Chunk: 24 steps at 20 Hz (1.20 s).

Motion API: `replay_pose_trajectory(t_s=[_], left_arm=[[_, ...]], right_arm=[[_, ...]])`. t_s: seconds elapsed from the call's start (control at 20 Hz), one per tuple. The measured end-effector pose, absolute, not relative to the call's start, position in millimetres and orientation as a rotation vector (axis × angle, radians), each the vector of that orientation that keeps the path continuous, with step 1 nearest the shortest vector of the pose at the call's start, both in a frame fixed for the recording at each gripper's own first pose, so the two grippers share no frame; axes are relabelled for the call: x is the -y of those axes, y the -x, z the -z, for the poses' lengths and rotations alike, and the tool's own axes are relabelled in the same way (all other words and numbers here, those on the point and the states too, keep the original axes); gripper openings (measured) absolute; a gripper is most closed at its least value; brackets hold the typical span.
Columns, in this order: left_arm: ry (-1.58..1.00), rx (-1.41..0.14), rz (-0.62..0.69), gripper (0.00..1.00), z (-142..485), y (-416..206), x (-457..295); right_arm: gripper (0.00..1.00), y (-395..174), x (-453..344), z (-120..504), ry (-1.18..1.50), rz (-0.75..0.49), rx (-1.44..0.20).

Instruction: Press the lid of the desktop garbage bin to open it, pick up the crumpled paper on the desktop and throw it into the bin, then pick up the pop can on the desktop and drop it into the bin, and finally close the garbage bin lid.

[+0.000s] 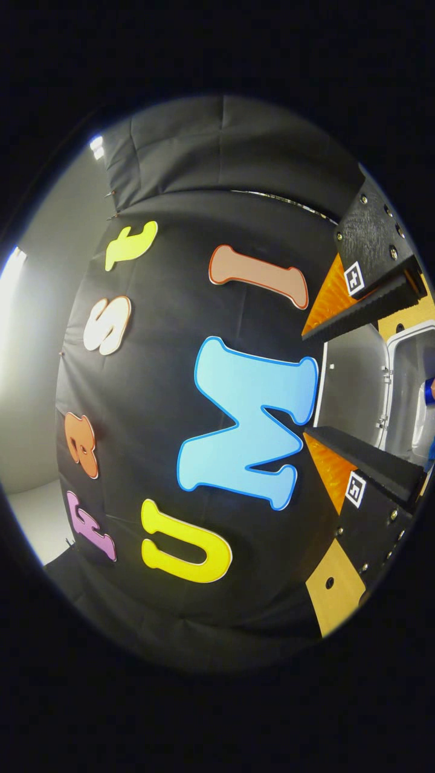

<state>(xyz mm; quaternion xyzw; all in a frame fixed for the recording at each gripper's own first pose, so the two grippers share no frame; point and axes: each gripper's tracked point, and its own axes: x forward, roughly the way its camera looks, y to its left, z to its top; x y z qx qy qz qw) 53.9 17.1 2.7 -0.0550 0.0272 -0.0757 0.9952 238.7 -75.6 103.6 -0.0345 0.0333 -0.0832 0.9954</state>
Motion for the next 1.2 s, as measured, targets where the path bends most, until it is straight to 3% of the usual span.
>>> replay_pose_trajectory(t_s=[0.6,1.2], left_arm=[[0.155,-0.055,0.044,0.95,2.6,-44.8,-17.3],[0.093,-0.044,0.036,0.95,1.9,-12.7,6.9]], right_arm=[[0.90,-268.8,90.9,-82.3,-0.109,0.132,-0.124],[0.91,-218.2,79.5,-68.2,-0.170,0.065,-0.109]])
